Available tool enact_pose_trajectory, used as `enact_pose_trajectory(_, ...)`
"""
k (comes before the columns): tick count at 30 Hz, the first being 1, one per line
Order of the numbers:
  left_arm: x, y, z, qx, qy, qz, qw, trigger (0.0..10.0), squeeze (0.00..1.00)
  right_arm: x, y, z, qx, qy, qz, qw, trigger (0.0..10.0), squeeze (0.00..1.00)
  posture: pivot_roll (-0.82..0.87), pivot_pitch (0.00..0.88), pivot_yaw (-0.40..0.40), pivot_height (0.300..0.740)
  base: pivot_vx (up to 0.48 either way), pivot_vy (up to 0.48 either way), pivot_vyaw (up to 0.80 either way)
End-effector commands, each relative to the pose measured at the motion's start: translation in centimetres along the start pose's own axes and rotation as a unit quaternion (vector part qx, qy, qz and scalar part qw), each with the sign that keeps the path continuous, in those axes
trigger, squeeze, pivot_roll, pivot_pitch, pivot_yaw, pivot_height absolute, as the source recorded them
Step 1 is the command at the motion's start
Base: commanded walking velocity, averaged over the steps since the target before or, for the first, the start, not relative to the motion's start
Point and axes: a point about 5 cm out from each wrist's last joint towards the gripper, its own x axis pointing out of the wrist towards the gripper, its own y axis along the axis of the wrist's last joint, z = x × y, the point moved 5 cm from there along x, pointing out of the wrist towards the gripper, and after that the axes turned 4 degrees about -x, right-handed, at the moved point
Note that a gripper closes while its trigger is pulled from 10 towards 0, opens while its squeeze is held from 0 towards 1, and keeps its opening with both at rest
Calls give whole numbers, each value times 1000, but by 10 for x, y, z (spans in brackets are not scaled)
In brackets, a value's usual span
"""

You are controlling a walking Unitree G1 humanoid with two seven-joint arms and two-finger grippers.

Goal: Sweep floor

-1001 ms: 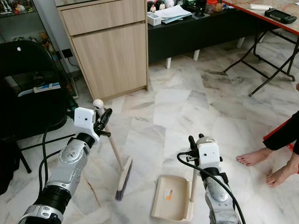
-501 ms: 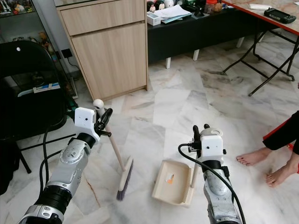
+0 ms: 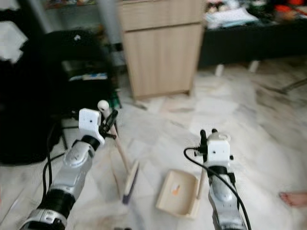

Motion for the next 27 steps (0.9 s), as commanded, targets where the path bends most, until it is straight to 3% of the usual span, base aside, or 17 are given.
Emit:
enact_pose_trajectory(1, 5, 13, 1, 10, -5, 25, 1000, 10000, 0, 5, 13, 8, 2, -16, 24, 1000, 10000, 0, 43, 34, 39, 740, 0, 0, 800)
enact_pose_trajectory(27, 5, 10, -5, 18, 13, 16, 1000, 10000, 0, 10, 22, 2, 15, 15, 34, 999, 10000, 0, 42, 72, 32, 740, 0, 0, 800)
